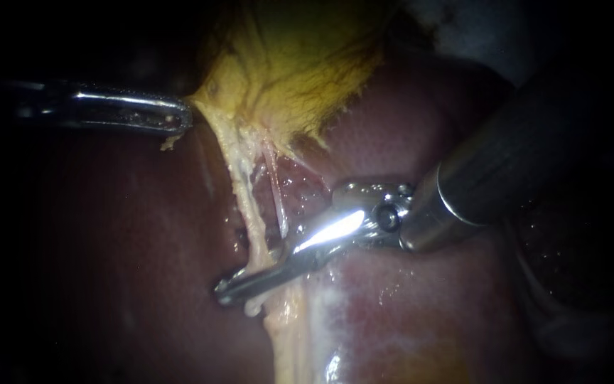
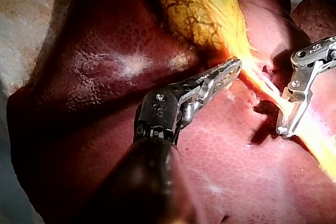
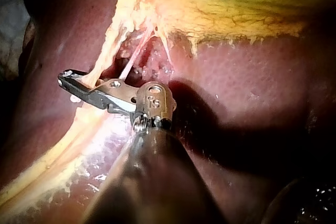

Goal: Going back second clip left tube

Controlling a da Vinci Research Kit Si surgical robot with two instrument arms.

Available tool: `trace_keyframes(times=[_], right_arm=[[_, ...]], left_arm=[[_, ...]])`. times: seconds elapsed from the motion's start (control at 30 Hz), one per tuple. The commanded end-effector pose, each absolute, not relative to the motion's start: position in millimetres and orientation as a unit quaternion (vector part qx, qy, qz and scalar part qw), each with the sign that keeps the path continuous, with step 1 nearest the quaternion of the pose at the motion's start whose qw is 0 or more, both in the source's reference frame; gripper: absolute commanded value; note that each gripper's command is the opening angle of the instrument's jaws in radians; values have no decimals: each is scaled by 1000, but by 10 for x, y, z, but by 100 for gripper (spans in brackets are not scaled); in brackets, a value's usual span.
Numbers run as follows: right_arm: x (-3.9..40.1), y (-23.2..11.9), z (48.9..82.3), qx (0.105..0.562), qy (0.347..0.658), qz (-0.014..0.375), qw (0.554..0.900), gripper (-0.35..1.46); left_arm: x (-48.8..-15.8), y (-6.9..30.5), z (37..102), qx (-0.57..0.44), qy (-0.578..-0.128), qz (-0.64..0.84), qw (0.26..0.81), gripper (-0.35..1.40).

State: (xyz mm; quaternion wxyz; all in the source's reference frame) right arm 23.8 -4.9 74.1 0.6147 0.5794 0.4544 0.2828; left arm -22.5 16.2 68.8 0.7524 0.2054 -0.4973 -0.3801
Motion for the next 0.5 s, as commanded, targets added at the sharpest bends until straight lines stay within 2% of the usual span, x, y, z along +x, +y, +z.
trace_keyframes(times=[0.03, 0.1, 0.2, 0.27, 0.4, 0.5], right_arm=[[239, -49, 742, 579, 454, 283, 615, -35], [240, -49, 742, 578, 453, 283, 616, -35], [243, -48, 745, 520, 498, 240, 651, 12], [245, -47, 747, 488, 502, 240, 672, 35], [242, -47, 747, 415, 507, 242, 716, 51], [237, -49, 745, 371, 506, 222, 747, 56]], left_arm=[[-225, 162, 688, 205, -497, -380, 752, -35], [-225, 162, 688, 205, -497, -380, 752, -35], [-225, 162, 689, 206, -497, -380, 752, -35], [-225, 162, 689, 206, -497, -380, 752, -35], [-224, 162, 689, 206, -497, -380, 752, -35], [-223, 163, 689, 205, -497, -380, 752, -35]])
